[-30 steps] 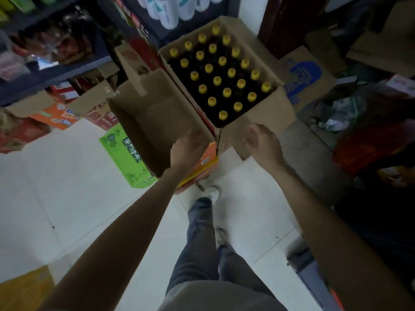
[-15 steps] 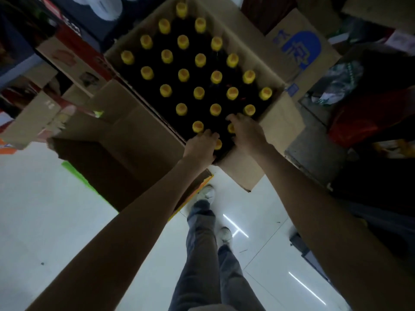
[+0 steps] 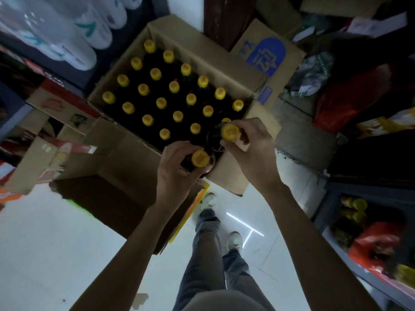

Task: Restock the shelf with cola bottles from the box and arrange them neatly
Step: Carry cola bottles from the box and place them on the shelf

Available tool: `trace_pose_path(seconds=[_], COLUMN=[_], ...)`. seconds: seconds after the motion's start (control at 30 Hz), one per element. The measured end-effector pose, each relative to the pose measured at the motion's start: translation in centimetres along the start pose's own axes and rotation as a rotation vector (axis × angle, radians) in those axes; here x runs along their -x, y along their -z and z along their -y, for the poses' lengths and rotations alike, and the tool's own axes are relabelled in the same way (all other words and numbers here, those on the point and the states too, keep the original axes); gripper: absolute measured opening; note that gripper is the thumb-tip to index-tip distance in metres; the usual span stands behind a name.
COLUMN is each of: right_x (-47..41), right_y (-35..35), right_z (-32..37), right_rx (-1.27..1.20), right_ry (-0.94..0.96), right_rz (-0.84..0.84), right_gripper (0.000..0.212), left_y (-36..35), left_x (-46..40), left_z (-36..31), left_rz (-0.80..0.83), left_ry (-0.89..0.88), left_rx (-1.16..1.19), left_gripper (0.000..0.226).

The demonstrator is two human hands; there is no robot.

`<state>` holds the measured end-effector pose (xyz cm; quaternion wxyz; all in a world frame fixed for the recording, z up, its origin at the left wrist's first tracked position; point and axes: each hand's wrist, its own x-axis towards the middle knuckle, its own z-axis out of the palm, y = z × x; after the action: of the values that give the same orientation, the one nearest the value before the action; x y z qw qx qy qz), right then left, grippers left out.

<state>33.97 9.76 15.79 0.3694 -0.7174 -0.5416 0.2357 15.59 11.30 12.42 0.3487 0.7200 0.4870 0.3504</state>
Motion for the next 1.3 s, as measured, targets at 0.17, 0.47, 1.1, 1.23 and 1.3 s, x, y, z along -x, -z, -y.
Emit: trace_pose_path(seconds=[0.17, 0.47, 1.1, 1.23, 1.3], right_x=[4.3, 16.1, 59.3, 63.4, 64.6], right_y=[6.2, 14.8, 41.6, 49.7, 54.0], right_z=[2.9, 0.6, -9.4, -10.4, -10.8], right_rx=[-0.369, -0.315, -0.092, -0.020, 0.027], right_ry=[-0.030, -0.176, -0.401, -0.306, -0.242], right_rz=[-0.197, -0.494, -0.832, -0.864, -0.915], right_gripper=[0.029, 0.024, 0.021, 0.018, 0.019], left_y=[1.4, -4.3, -25.7, -29.4, -31.2], left_x=[-1.0, 2.5, 36.1, 39.2, 40.2], left_z=[-7.6, -16.0, -42.7, -51.2, -55.6], left_rz=[0.100, 0.389, 0.672, 0.695, 0.694], left_ry=[-0.120, -0.104, -0.603, -0.793, -0.837], left_rx=[0.454, 0.390, 0.446, 0.533, 0.607], left_gripper=[0.034, 0.023, 0.040, 0.043, 0.044])
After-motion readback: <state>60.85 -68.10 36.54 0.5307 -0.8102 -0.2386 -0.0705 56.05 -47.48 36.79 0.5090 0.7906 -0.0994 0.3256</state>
